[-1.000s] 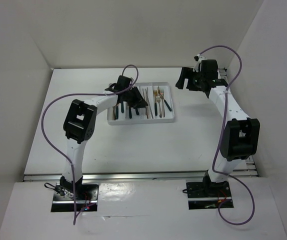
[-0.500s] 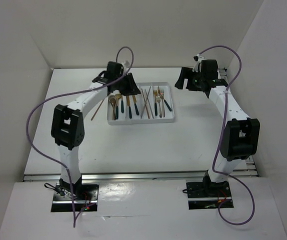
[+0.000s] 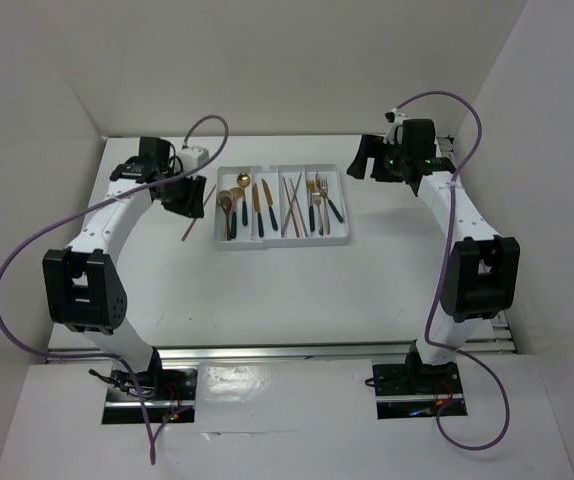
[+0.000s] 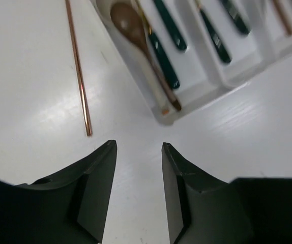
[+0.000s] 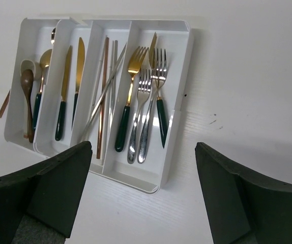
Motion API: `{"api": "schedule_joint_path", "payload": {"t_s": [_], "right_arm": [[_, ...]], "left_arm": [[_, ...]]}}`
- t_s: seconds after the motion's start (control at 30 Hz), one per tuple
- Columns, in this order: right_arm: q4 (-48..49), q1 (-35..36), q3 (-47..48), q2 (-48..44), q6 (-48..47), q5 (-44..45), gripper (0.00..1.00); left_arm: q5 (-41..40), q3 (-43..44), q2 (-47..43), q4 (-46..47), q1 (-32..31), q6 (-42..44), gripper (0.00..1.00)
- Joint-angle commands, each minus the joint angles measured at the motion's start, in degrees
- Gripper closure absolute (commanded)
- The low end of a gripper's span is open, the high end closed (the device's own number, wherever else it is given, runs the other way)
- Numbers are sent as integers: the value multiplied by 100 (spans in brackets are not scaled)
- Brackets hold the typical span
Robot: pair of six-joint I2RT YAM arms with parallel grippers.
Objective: Sort the eating utensils into containers
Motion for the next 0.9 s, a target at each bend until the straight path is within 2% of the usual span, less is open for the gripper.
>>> {"api": "schedule_joint_path", "payload": {"t_s": [0.0, 0.2, 0.37, 0.6, 0.87], "right_arm": [[82, -43, 282, -16, -11, -172, 11], [82, -43, 335, 37, -11, -225, 11], [82, -43, 335, 37, -11, -225, 11], [135, -43, 283, 37, -11, -225, 12], [135, -43, 230, 37, -11, -225, 12]], "left_arm": [[-37, -438, 143, -435, 132, 1367, 46], [-326, -571, 792, -276, 186, 1676, 49], [-326, -159, 1451, -83, 309, 1448, 55], [-651, 422, 2243, 102, 362, 1185, 55], [-651, 1028, 2849, 102, 362, 1044, 58]]}}
